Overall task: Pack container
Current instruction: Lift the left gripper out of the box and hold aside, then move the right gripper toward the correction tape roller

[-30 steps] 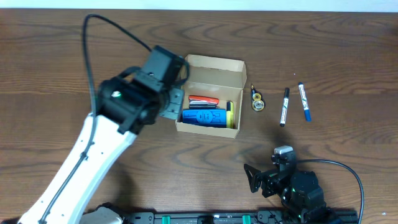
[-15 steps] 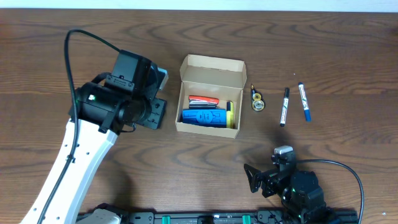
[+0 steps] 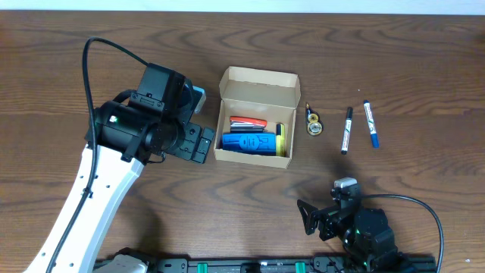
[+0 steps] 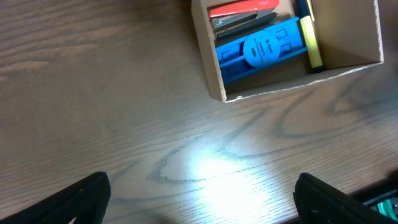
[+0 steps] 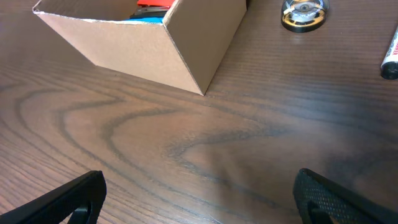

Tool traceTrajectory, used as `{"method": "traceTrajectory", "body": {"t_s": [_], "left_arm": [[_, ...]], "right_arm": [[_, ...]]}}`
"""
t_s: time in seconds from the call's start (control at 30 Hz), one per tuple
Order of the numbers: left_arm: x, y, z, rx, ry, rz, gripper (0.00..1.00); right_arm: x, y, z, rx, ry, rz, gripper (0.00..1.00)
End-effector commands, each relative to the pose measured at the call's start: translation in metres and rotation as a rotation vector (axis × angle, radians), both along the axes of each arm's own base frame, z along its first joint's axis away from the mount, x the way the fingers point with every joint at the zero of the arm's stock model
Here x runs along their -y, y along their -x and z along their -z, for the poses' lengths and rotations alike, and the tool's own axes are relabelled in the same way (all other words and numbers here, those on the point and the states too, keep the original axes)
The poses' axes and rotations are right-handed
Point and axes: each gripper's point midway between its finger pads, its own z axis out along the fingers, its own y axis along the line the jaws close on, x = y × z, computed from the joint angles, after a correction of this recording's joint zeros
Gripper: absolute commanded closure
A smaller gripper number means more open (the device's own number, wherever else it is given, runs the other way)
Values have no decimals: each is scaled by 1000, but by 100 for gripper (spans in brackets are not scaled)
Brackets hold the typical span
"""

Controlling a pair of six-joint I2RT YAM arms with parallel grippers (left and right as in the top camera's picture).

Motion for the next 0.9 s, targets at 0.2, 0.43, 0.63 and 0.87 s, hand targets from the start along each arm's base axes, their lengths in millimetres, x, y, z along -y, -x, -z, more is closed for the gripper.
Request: {"method": "traceTrajectory", "body": {"t_s": [0.2,0.43,0.63,0.87], "left_arm": [[-1,3,3,-12,-2,10,5],[-1,3,3,-12,-2,10,5],[-1,3,3,-12,-2,10,5],[-1,3,3,-12,-2,10,5]], "right_arm": [[-6,-5,-7,5,-84,31,1],[-23,-17,-48,-40,-472,149,1],[-21,-25,-64,41,-486,154,1],[-24,-28,-55,49,-347,84,1]]}}
